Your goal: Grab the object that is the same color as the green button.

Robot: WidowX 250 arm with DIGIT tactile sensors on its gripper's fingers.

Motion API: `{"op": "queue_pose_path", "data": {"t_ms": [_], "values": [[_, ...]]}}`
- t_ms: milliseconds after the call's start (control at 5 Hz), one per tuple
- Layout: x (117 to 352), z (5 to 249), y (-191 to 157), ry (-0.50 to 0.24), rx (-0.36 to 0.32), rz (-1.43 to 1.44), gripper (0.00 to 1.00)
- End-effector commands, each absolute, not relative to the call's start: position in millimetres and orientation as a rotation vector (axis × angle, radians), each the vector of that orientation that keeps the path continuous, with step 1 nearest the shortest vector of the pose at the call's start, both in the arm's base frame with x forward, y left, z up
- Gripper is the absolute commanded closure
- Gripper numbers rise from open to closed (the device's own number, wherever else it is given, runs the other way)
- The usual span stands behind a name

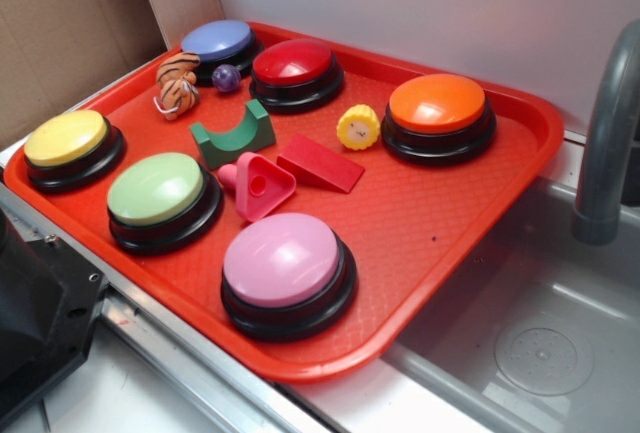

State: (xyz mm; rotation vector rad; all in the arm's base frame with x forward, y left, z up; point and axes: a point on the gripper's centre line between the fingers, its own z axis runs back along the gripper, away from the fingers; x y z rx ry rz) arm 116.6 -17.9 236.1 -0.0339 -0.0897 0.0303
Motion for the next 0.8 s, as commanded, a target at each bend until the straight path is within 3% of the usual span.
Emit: {"op": "queue_pose_path", "data": {"t_ms": [0,400,600], "values": [[117,236,-18,-0.09,-0.034,0.03,0.0],[147,200,2,-0.087,-0.088,-0.029,0.0],[171,172,17,-0.071,-0.07,0.008,0.0]]}}
